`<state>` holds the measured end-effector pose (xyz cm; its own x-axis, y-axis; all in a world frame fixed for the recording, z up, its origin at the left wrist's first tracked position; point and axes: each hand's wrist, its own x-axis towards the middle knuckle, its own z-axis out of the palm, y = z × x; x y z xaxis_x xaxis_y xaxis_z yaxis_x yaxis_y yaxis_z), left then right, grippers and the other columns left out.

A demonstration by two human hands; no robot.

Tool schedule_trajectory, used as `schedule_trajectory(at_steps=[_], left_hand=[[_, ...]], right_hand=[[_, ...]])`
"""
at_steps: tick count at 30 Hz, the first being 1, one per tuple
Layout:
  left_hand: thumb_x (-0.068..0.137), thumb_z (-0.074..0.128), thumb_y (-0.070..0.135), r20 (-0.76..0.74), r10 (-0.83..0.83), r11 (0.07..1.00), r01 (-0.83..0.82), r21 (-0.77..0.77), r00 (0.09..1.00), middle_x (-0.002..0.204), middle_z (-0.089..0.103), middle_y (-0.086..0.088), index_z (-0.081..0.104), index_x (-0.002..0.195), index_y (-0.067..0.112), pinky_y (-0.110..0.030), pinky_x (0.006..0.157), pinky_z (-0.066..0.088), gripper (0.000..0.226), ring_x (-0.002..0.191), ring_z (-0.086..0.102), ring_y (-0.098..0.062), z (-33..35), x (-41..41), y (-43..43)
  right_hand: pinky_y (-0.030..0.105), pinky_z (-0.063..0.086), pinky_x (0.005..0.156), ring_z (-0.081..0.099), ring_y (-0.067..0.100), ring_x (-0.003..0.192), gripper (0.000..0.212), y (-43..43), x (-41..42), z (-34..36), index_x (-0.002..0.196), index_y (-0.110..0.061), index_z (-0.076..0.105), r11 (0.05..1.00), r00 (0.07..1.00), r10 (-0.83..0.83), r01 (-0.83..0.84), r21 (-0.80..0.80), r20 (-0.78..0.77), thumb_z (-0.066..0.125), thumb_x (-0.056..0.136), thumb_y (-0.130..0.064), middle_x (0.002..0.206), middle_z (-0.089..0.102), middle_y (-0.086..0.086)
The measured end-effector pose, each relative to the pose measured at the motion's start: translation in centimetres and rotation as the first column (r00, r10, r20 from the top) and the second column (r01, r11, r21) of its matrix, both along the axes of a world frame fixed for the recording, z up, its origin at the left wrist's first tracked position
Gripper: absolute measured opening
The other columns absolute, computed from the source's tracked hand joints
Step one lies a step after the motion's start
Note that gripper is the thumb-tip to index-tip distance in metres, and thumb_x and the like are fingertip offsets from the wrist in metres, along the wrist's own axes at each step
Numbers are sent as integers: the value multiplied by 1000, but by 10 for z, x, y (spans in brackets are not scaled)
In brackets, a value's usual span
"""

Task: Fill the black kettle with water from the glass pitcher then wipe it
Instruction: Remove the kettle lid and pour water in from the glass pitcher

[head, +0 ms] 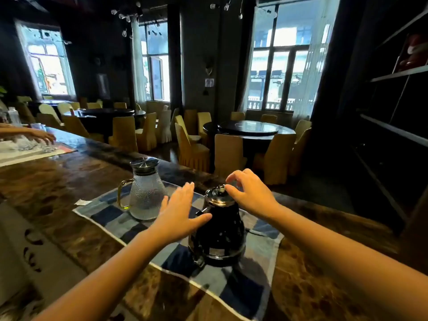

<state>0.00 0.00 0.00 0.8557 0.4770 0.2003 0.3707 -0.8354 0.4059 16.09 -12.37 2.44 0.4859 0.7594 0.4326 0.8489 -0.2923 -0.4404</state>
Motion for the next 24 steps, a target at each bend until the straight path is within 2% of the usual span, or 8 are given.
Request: schedule_trajectory(at_steps=[3, 5, 8, 10, 13, 17, 20, 24], left_hand=[[83, 62, 47, 46, -74, 968, 83, -235, 996, 160, 2, -6, -8, 150, 12, -34, 117, 16, 104, 147, 10, -19, -5, 19, 12], [83, 63, 44, 35, -106, 956, 111, -272, 994, 160, 2, -7, -10, 149, 11, -31, 116, 18, 104, 146, 12, -19, -7, 36, 16], [82, 66, 41, 42, -128, 939, 134, -317, 991, 159, 13, -8, -8, 149, 13, -36, 115, 24, 104, 144, 23, -22, -7, 63, 20], [82, 67, 39, 63, -120, 925, 135, -356, 991, 158, 18, -8, -7, 150, 14, -38, 113, 31, 103, 141, 30, -23, -13, 78, 20], [79, 68, 41, 113, -82, 927, 118, -357, 990, 158, 15, -6, -1, 150, 17, -40, 108, 36, 102, 139, 33, -24, -27, 88, 18], [77, 70, 42, 147, -60, 921, 112, -374, 987, 155, 21, -6, 5, 149, 17, -41, 108, 38, 100, 137, 35, -24, -35, 90, 24], [73, 73, 41, 183, -53, 903, 125, -411, 982, 146, 35, -4, 19, 144, 19, -44, 100, 46, 91, 125, 47, -21, -39, 90, 25], [72, 73, 40, 200, -56, 896, 138, -423, 978, 140, 41, 0, 25, 141, 19, -41, 98, 48, 86, 121, 49, -17, -40, 90, 26]], right_hand=[[27, 42, 71, 51, 12, 88, 27, 28, 4, -5, 107, -26, 59, 991, 991, -127, 126, -33, -31, 54, 90, -47, 101, 50, -5], [26, 42, 67, 52, 11, 86, 28, 42, 7, -12, 100, -26, 59, 981, 983, -181, 179, -70, -16, 55, 88, -52, 98, 51, -6], [22, 37, 58, 52, 10, 81, 30, 56, 14, -18, 89, -26, 55, 968, 970, -232, 238, -84, 70, 57, 85, -56, 90, 52, -6], [19, 33, 54, 50, 9, 76, 30, 62, 17, -19, 81, -26, 54, 961, 961, -251, 262, -89, 116, 56, 86, -56, 84, 51, -6], [18, 27, 51, 45, 6, 62, 37, 68, 18, -23, 61, -27, 46, 957, 959, -249, 265, -120, 138, 54, 89, -51, 67, 46, -10], [25, 41, 55, 50, 11, 62, 42, 78, 22, -33, 56, -24, 53, 959, 954, -270, 278, -56, 127, 56, 85, -54, 62, 51, -6], [30, 45, 58, 49, 11, 60, 42, 84, 26, -39, 52, -25, 51, 958, 957, -282, 285, -28, 71, 58, 84, -52, 55, 43, -11], [35, 46, 62, 45, 11, 58, 44, 85, 30, -39, 47, -27, 45, 981, 980, -192, 193, 14, -54, 63, 84, -40, 57, 43, -10]])
